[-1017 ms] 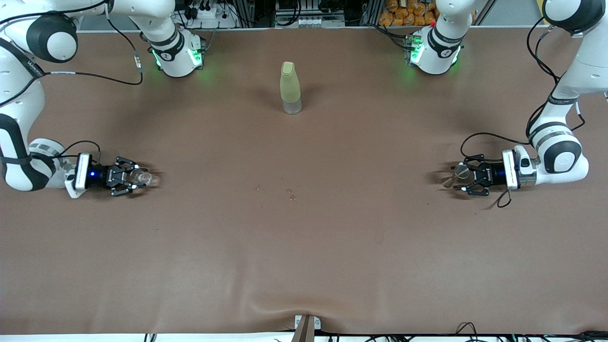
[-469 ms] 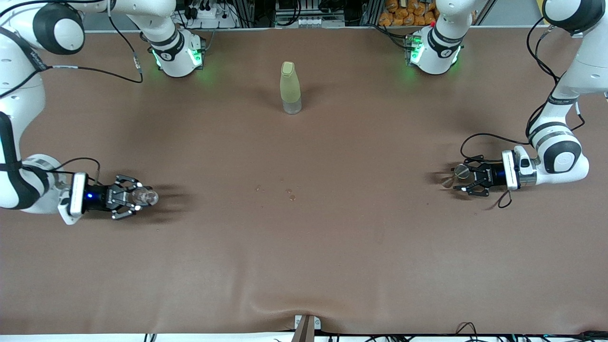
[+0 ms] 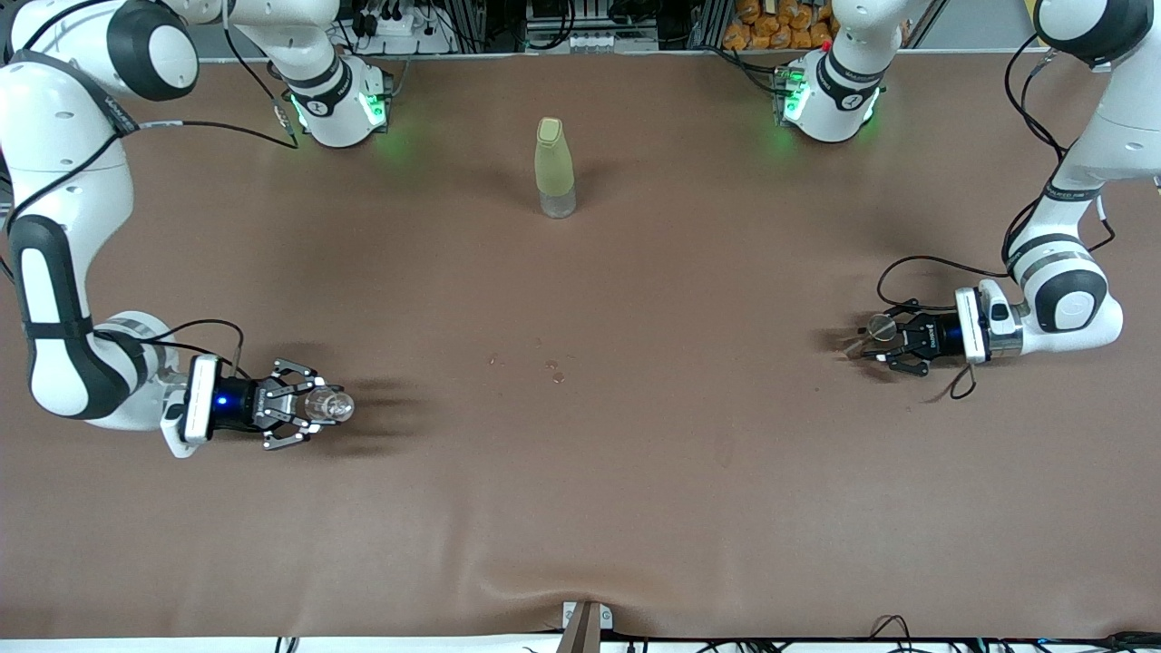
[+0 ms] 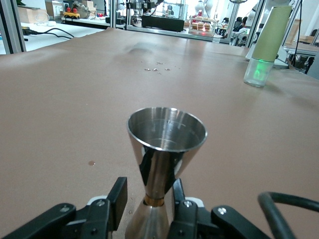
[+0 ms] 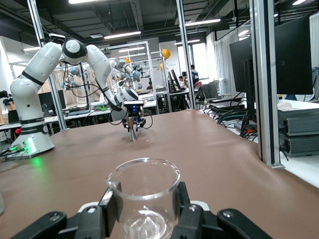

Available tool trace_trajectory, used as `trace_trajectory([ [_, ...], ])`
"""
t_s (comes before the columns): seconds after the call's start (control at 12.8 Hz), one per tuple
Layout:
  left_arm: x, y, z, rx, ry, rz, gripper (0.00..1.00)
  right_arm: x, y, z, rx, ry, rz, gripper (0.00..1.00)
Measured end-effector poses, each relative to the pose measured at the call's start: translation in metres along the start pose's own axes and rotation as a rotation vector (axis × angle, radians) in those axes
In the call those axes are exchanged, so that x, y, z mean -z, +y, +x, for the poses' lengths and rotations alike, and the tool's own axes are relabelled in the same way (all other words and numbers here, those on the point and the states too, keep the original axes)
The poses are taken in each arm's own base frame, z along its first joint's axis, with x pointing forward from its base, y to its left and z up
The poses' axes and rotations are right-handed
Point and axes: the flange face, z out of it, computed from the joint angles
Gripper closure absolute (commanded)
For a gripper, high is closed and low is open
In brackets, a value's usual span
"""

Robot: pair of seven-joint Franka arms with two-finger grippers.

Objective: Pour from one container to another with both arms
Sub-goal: 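Lift the beaker with the right gripper while the left gripper lifts the jigger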

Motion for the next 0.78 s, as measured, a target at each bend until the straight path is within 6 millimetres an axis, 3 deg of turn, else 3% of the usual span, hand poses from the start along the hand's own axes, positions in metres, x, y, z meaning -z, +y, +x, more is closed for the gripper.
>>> trace_trajectory([
  [0.23,-0.002,-0.001,0.001,-0.004,-0.003,-0.002,0.78,-0.015,0.004,0.006,-0.003,0.002,-0.009,0.77],
  [0.55,0.000,-0.006,0.006,-0.022,-0.015,0.008,0.97,-0.029,0.008,0.037,-0.002,-0.007,-0.018,0.81],
  [0.78,0.005,-0.016,0.024,-0.068,-0.054,0.019,1.00,-0.069,0.012,0.045,-0.004,0.012,-0.037,0.80],
])
